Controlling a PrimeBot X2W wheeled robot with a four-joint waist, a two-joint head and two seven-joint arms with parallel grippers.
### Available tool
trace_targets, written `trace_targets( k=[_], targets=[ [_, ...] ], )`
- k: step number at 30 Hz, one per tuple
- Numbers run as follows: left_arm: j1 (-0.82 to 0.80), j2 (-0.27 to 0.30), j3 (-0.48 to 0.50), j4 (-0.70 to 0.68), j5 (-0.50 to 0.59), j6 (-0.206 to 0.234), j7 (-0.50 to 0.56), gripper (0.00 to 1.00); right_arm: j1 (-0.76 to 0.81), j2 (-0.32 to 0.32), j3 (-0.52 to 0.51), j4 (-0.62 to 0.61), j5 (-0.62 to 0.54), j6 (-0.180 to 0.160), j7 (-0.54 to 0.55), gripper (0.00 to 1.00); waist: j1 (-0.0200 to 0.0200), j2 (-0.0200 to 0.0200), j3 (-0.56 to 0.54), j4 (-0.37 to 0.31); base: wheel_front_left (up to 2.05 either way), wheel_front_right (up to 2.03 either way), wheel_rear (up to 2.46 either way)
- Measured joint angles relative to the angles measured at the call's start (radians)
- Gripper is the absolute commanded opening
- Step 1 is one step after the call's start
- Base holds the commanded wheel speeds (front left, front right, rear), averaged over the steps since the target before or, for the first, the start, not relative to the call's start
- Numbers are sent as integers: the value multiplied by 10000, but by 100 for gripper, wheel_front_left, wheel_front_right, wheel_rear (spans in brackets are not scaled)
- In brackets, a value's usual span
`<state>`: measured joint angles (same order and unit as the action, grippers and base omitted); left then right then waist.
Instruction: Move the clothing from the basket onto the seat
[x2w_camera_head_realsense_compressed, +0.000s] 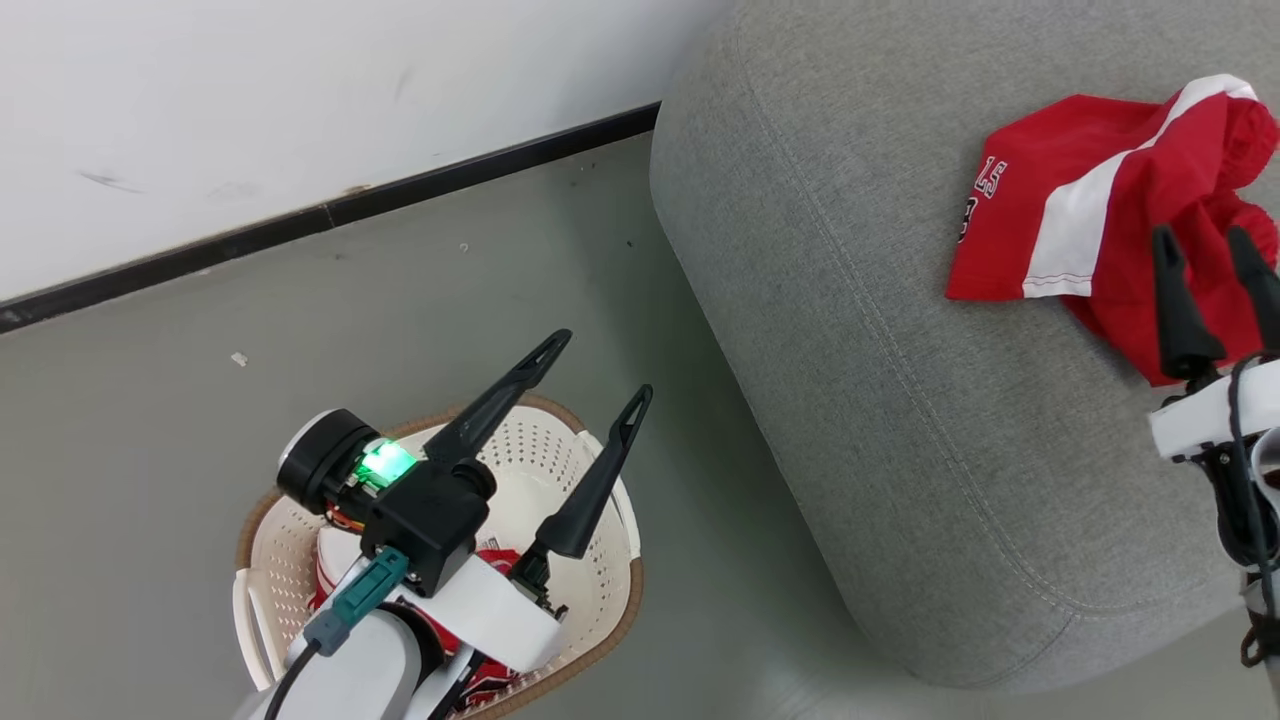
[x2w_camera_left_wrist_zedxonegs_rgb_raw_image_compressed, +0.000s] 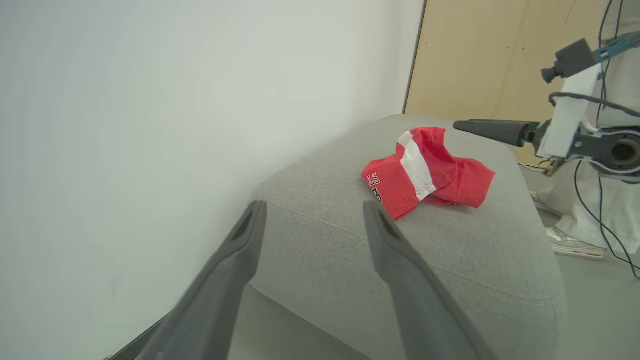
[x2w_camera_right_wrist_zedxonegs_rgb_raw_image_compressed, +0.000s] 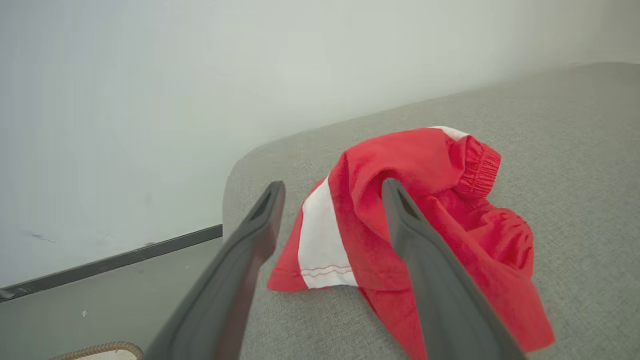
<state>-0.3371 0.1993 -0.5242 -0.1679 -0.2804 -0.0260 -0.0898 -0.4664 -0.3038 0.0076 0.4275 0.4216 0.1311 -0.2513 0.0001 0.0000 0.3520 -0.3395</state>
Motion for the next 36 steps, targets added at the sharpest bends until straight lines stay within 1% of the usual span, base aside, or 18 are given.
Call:
trace_targets(
  k=[3, 7, 13, 17, 22, 27, 33, 36],
  targets=[
    [50, 44, 174, 107, -31, 46, -134, 100, 198, 180, 109, -418, -272, -2, -8, 100, 0, 0, -172, -68, 0, 0, 0],
    [341, 69, 546, 207, -163, 276, -368, 100, 324, 422, 198, -809, -481, -2, -10, 100, 0, 0, -426, -84, 0, 0, 0],
    [825, 132, 1273, 341, -280, 834, -750, 100, 322, 830, 748, -1473, -851, -2, -10, 100, 0, 0, -807, 89, 0, 0, 0],
    [1244, 159, 1743, 485, -378, 1237, -1003, 100, 327, 968, 1139, -1764, -1325, 0, -12, 100, 0, 0, -1049, 301, 0, 0, 0],
    [1776, 159, 2215, 623, -451, 1659, -1156, 100, 422, 1411, 1398, -1977, -1649, 0, -12, 100, 0, 0, -1352, 625, 0, 0, 0],
    [2266, 94, 2579, 775, -581, 2011, -1277, 100, 854, 1532, 1647, -2040, -1981, 0, -12, 100, 0, 0, -1649, 983, 0, 0, 0],
    [2824, -75, 3101, 832, -754, 2433, -1415, 100, 1128, 1778, 1394, -2301, -2589, 0, -12, 100, 0, 0, -2001, 1413, 0, 0, 0],
    [3056, -69, 3325, 838, -855, 2539, -1450, 100, 1569, 1875, 1279, -2330, -2826, 0, -12, 100, 0, 0, -2178, 1616, 0, 0, 0]
  ],
)
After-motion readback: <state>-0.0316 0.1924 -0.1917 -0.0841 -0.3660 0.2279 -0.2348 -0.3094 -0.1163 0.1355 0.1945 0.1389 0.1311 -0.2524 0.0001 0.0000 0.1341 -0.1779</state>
